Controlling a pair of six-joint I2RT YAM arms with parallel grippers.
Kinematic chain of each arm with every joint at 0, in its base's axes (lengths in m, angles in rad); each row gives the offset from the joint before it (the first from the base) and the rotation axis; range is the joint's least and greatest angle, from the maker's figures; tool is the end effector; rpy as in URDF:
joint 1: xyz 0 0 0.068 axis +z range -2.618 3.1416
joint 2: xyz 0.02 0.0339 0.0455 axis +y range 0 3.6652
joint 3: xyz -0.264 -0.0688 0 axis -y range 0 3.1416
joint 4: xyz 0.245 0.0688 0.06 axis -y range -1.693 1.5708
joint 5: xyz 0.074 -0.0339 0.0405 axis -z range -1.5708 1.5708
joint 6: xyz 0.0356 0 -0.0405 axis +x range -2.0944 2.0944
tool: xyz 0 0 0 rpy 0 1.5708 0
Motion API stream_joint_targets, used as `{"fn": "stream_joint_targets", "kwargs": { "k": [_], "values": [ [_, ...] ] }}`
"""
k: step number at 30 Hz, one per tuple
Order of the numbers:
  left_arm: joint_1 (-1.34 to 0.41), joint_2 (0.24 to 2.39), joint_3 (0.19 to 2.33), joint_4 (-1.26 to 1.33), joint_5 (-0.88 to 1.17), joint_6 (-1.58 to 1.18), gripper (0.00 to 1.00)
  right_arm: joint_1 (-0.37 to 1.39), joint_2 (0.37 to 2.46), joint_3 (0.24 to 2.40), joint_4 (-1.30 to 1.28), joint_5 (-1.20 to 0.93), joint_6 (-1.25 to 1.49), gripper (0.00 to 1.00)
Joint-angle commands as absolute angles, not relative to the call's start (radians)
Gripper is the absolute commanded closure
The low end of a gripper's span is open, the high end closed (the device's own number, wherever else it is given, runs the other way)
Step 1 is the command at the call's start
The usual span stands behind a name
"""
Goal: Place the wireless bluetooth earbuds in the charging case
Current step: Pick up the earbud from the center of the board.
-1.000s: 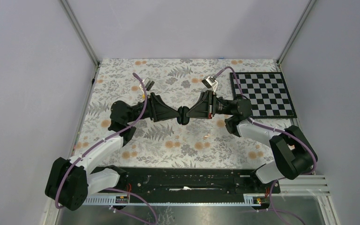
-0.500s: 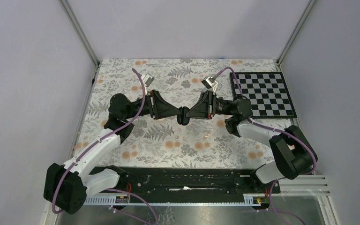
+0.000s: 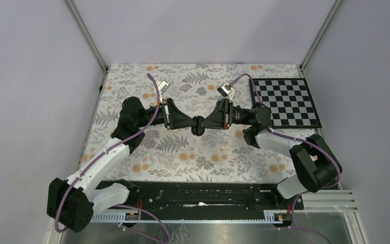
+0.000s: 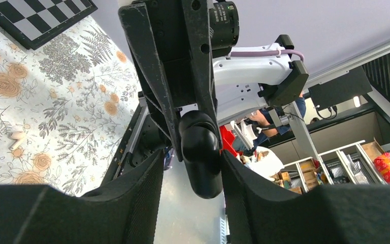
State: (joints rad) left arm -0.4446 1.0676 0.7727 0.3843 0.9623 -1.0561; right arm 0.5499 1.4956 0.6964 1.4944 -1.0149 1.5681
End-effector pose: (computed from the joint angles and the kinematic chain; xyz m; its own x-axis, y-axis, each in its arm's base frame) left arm 0.2028 -0.1290 0.3394 -0.8165 -0.1622 -0.5541 0.5544 0.0476 -0.8309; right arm 0.2274 0.1749 0.3024 -0.8304 0.1099 -0.5462 -0.5483 -0.3345 0.7665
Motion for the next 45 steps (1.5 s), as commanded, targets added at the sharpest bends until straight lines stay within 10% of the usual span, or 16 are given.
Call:
{"fn": "stream_joint_targets", "kwargs": {
  "k": [1,18,20,25,31,37,45],
  "values": [
    [-0.448,1.050,0.797,0.390,0.963,-1.028,0.59,0.561,1.496,0.729,1.686,-1.023,1.568,1.00],
    [-0.446,1.020,0.789,0.470,0.978,-1.110,1.00,0.561,1.517,0.727,1.686,-1.061,1.561,1.00],
    [-0.445,1.022,0.783,0.485,0.980,-1.124,1.00,0.562,1.518,0.735,1.687,-1.067,1.570,0.87],
    [-0.425,1.020,0.785,0.439,0.966,-1.117,1.00,0.559,1.532,0.727,1.678,-1.061,1.586,0.05],
    [-0.400,1.017,0.824,0.261,0.941,-1.041,1.00,0.539,1.537,0.666,1.582,-1.052,1.545,0.01],
    [-0.370,1.049,0.904,-0.048,0.892,-0.892,1.00,0.494,1.300,0.634,0.716,-0.900,1.039,0.01],
    [-0.365,1.120,0.869,-0.193,0.865,-0.843,1.00,0.520,1.075,0.839,-0.390,-0.195,0.590,0.00]
  ]
}}
